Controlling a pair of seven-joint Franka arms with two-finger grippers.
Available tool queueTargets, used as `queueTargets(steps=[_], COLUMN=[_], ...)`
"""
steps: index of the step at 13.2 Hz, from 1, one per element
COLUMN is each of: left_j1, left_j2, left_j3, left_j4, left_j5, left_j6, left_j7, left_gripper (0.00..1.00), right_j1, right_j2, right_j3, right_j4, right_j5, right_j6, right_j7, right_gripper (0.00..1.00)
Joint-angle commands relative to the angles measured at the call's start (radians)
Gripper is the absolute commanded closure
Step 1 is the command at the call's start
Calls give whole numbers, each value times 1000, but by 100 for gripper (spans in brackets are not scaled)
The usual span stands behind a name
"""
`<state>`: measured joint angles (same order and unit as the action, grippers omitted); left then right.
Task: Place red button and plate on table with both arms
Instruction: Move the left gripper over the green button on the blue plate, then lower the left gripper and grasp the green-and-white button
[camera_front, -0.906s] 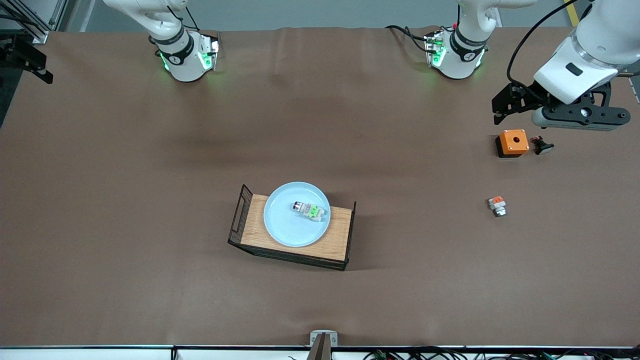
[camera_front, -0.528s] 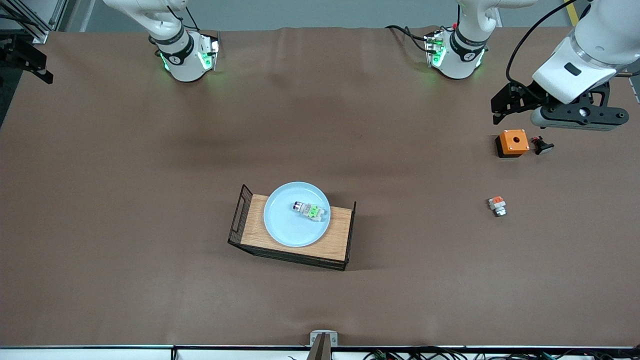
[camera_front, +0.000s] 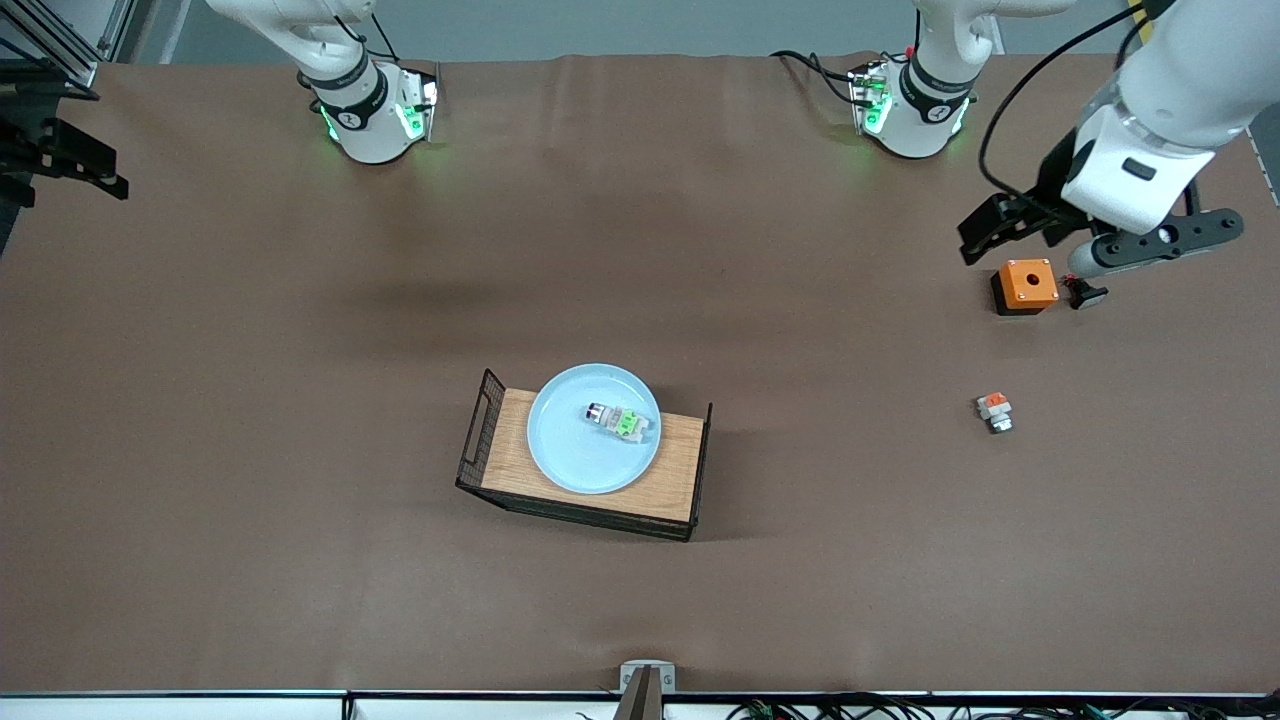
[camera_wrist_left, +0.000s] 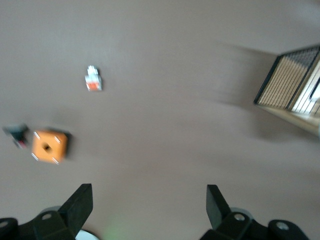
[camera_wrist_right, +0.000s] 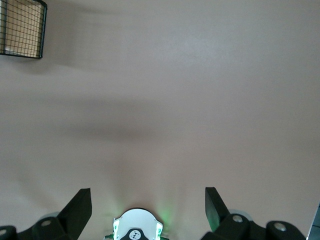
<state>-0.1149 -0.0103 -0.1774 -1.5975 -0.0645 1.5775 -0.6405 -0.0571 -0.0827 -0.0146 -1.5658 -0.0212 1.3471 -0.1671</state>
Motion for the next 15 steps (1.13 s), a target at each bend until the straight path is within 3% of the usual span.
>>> queueTargets(steps=[1, 4, 9, 12, 15], left_j1=[-55, -139, -262, -318, -344], left_j2=[87, 231, 452, 559, 613], left_j3=[-29, -33, -20, -7, -7], left_j4=[78, 198, 364, 433, 456], left_j5=[-28, -31, -28, -28, -35], left_j6=[2, 18, 176, 220, 295], left_j7=[-409, -683, -1100, -1200, -1211], left_gripper=[0, 0, 0, 0, 0], right_j1=[-1, -1, 9, 22, 8], right_j2=[29, 31, 35, 55, 81], right_j3=[-2, -2, 1, 2, -1], right_j4=[23, 21, 21, 18, 18], right_j5=[-11, -11, -3, 1, 90], right_j6=[-6, -9, -11, -9, -9], right_j7=[-2, 0, 15, 15, 18], right_gripper=[0, 0, 0, 0, 0])
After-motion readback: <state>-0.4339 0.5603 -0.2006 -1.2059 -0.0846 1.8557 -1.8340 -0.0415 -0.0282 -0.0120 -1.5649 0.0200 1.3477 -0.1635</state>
